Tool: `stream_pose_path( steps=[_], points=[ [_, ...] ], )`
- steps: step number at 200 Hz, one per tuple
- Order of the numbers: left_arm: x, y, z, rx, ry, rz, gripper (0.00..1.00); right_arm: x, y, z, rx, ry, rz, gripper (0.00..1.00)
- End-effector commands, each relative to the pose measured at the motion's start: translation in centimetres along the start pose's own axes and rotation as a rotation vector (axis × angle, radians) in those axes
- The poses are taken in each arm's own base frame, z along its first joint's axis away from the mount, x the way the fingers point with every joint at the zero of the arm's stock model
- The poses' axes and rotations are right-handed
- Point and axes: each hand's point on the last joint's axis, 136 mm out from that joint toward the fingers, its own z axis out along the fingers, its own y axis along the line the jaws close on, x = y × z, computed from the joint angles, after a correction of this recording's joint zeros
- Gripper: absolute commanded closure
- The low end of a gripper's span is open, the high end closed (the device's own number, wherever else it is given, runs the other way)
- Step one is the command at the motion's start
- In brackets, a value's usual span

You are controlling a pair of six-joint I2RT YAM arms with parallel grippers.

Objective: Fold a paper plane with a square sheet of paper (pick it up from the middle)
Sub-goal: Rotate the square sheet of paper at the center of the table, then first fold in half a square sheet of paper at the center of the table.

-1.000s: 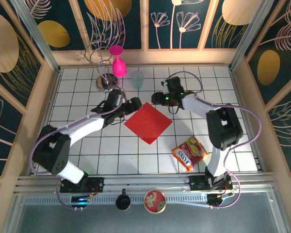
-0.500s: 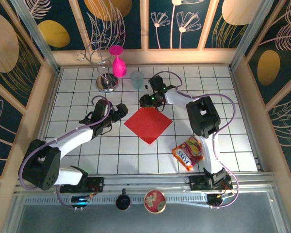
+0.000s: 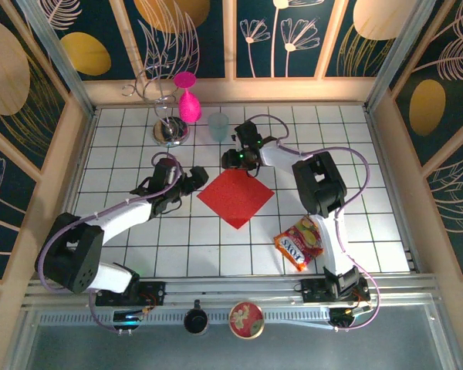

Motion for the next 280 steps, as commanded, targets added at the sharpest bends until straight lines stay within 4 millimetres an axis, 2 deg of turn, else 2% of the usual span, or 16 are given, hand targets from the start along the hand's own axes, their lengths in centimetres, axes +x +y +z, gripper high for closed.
stream_pose_path(
  steps=[1, 16, 26, 43, 70, 74, 95, 124, 143, 154, 179, 209, 234, 251, 260, 280],
  points=[
    [0.6, -0.9, 0.5, 0.053, 0.048, -0.004, 0.07, 2.0, -4.8, -0.5, 0.224, -0.012, 0.184, 0.46],
    [1.1, -1.2, 0.8, 0.070, 0.080, -0.016, 0.12, 1.9, -6.7, -2.1, 0.307, -0.077, 0.315, 0.45],
    [1.5, -1.5, 0.9, 0.086, 0.101, -0.028, 0.15, 1.9, -7.1, -3.0, 0.322, -0.107, 0.378, 0.45],
    [2.2, -2.1, 1.0, 0.116, 0.131, -0.049, 0.20, 1.5, -6.4, -4.6, 0.284, -0.155, 0.445, 0.45],
    [3.4, -3.6, 0.8, 0.153, 0.165, -0.060, 0.25, 0.0, -5.0, -8.5, 0.216, -0.258, 0.490, 0.45],
    [3.7, -3.9, 0.8, 0.157, 0.172, -0.058, 0.25, -0.8, -5.9, -9.5, 0.209, -0.282, 0.515, 0.45],
    [5.3, -5.4, 0.9, 0.173, 0.215, -0.060, 0.29, -1.0, -5.4, -11.8, 0.112, -0.301, 0.484, 0.45],
    [8.2, -6.2, 1.7, 0.168, 0.298, -0.094, 0.33, 2.4, -3.2, -11.5, -0.030, -0.135, 0.321, 0.46],
    [9.4, -6.3, 2.4, 0.175, 0.333, -0.122, 0.33, 4.7, -3.2, -10.8, -0.024, -0.034, 0.239, 0.47],
    [9.9, -6.4, 2.8, 0.184, 0.348, -0.134, 0.33, 5.4, -3.6, -10.5, -0.011, -0.009, 0.208, 0.47],
    [10.1, -6.7, 3.5, 0.196, 0.354, -0.163, 0.33, 5.9, -3.8, -9.6, -0.001, 0.037, 0.163, 0.46],
    [9.3, -6.4, 3.6, 0.167, 0.311, -0.182, 0.33, 6.0, -4.1, -8.7, 0.012, 0.064, 0.140, 0.49],
    [9.1, -6.0, 3.7, 0.140, 0.297, -0.178, 0.34, 6.5, -4.9, -7.8, 0.044, 0.091, 0.132, 0.61],
    [9.2, -5.2, 3.9, 0.103, 0.293, -0.168, 0.38, 7.0, -5.5, -7.5, 0.068, 0.104, 0.136, 0.66],
    [9.1, -4.8, 4.0, 0.081, 0.287, -0.164, 0.42, 7.1, -5.9, -7.3, 0.076, 0.107, 0.142, 0.72],
    [8.9, -4.6, 4.4, 0.055, 0.279, -0.146, 0.47, 7.5, -6.3, -7.1, 0.082, 0.119, 0.147, 0.74]
  ],
)
